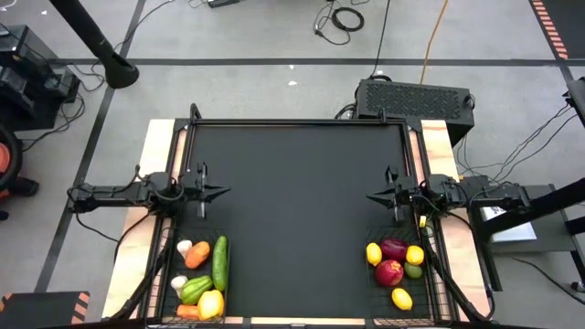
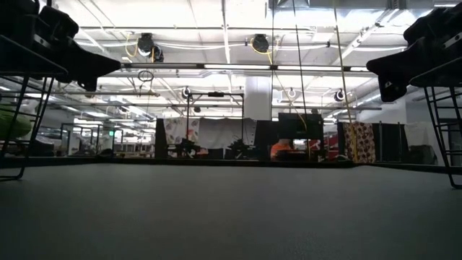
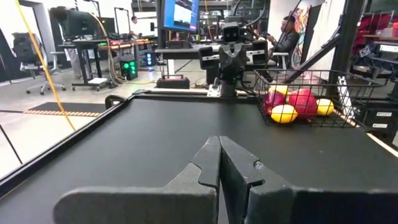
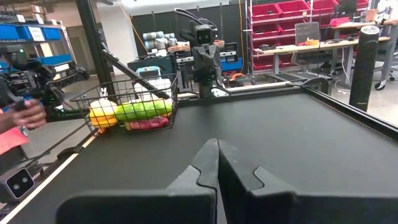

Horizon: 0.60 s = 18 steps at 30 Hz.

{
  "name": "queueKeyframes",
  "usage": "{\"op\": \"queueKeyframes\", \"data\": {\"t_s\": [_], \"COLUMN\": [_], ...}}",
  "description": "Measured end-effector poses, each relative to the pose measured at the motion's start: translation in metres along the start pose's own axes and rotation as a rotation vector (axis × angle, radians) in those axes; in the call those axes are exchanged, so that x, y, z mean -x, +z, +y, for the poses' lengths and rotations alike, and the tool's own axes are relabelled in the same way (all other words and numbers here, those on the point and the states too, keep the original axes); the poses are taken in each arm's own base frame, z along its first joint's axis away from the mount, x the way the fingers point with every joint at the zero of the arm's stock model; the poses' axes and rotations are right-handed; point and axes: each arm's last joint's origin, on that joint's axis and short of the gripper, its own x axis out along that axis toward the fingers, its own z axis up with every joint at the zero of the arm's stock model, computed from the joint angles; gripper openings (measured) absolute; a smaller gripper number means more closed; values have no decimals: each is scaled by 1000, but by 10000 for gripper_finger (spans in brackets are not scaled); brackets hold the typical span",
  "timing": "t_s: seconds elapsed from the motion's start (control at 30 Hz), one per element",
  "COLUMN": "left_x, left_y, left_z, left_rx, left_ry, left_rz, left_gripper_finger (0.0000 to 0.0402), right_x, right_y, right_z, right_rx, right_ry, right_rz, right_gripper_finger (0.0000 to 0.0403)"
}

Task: Sort produce into baskets
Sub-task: Return to Home Position

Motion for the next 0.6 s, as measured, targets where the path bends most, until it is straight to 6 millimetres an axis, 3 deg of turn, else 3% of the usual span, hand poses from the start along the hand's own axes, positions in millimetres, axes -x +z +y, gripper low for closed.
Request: {"op": "queueKeyframes", "data": {"t_s": [0.6], "left_x": [0], "left_y": [2], "left_z": [0], "left_rx": [8], "left_ry": [1], "left_rz": [-19], "left_gripper_finger": [8], "right_x": [0], "right_y": [0], "right_z": [0], "right_rx": [0], "right_ry": [0], "right_rz": [-1], "right_gripper_finger": [0]}}
